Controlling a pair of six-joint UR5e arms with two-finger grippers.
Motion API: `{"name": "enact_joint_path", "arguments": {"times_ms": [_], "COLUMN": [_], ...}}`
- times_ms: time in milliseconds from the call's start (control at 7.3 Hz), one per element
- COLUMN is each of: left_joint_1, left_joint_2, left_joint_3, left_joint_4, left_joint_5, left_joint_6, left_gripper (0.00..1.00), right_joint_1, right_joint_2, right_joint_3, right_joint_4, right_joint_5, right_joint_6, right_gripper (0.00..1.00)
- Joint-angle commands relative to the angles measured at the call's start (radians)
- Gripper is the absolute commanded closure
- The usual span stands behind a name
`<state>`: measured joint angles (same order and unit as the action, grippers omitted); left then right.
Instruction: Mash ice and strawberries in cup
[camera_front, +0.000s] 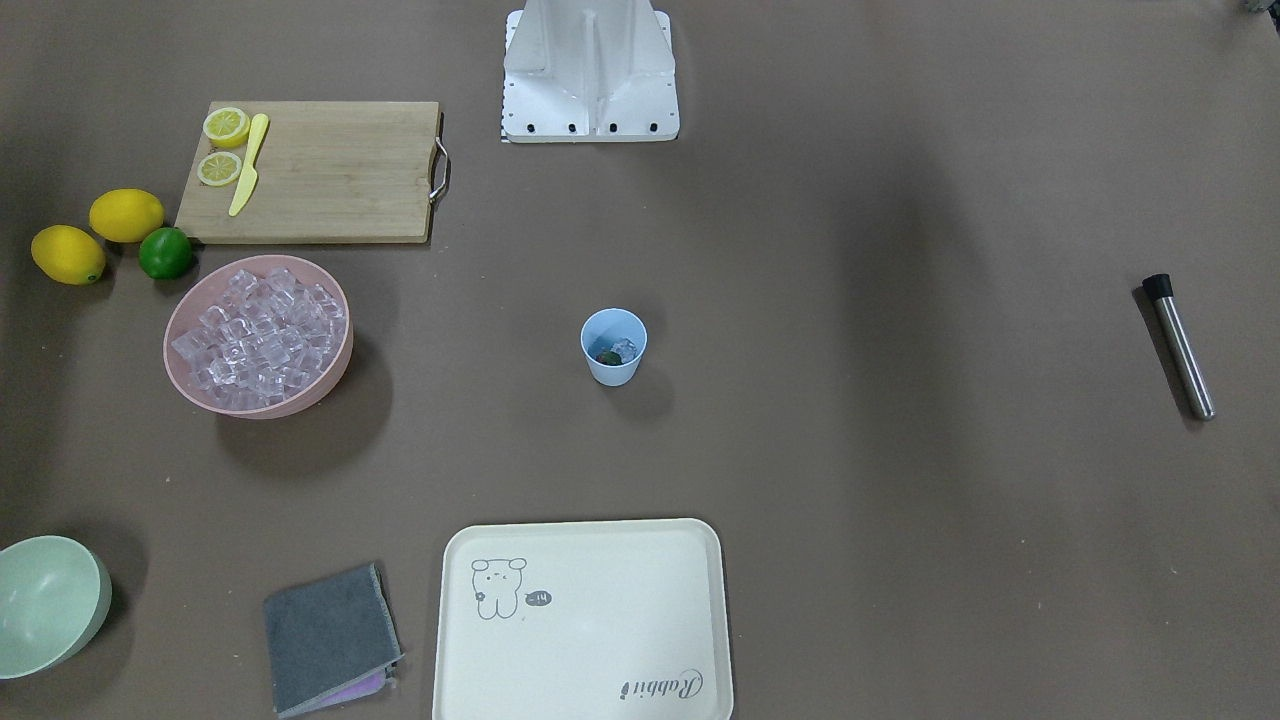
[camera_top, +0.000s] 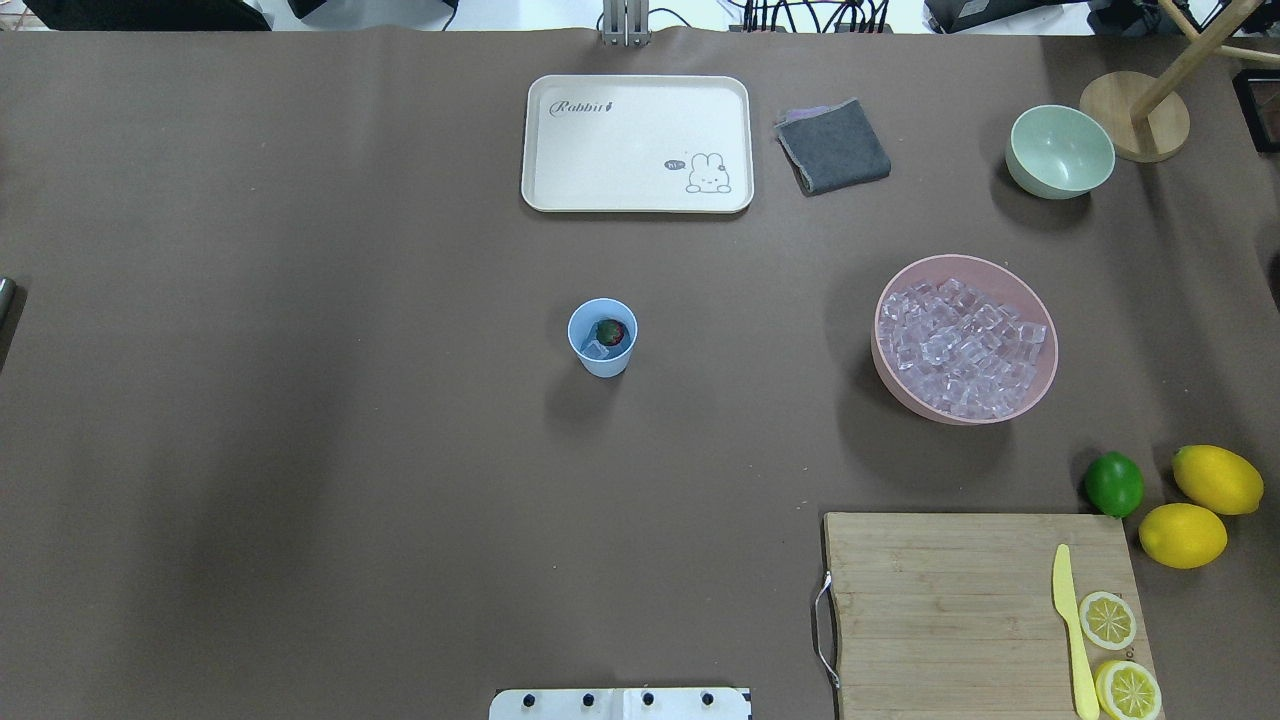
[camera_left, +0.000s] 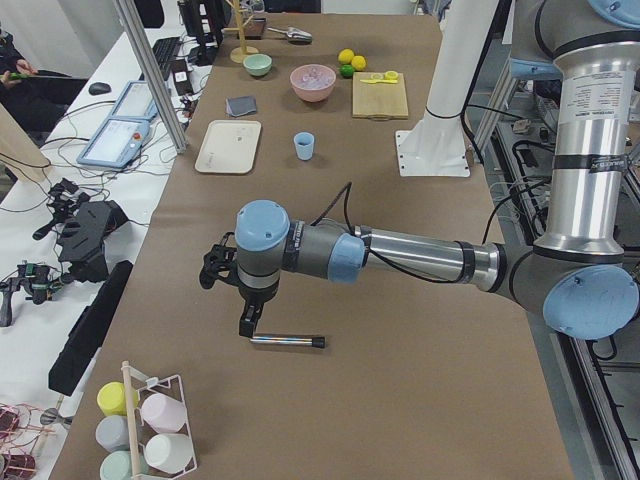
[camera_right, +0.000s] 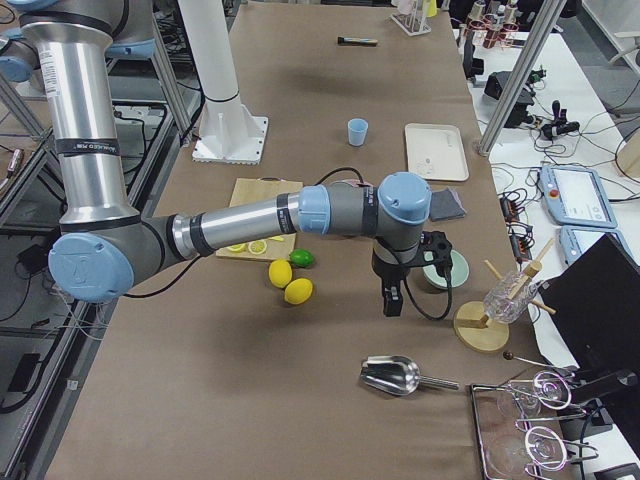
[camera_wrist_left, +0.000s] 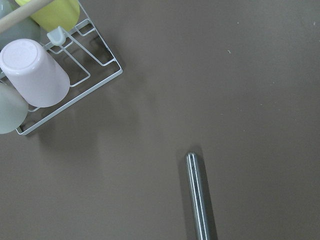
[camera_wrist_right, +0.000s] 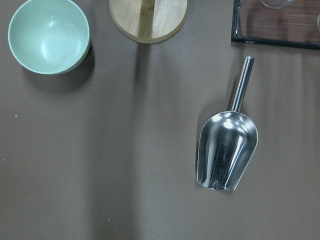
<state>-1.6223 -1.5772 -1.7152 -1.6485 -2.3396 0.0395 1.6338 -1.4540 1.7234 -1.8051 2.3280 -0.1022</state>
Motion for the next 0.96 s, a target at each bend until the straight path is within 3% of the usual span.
{"name": "enact_joint_path", "arguments": {"times_ms": [0, 822], "left_joint_1": [0.004, 0.024], "left_joint_2": [-0.021, -0.056], "left_joint_3": [-0.006, 0.069], "left_joint_4": [0.006, 0.010], "left_joint_5": [0.003, 0.008], "left_joint_6": [-0.003, -0.001], "left_gripper": [0.01, 0.01], "right_joint_1": [-0.003, 0.000], "right_joint_2": [0.004, -0.005], "right_joint_3": [-0.017, -0.015], "right_joint_4": [0.009, 0.010], "right_joint_5": [-0.001, 0.004], "right_joint_6": [0.006, 0.002], "right_gripper": [0.01, 0.01]}}
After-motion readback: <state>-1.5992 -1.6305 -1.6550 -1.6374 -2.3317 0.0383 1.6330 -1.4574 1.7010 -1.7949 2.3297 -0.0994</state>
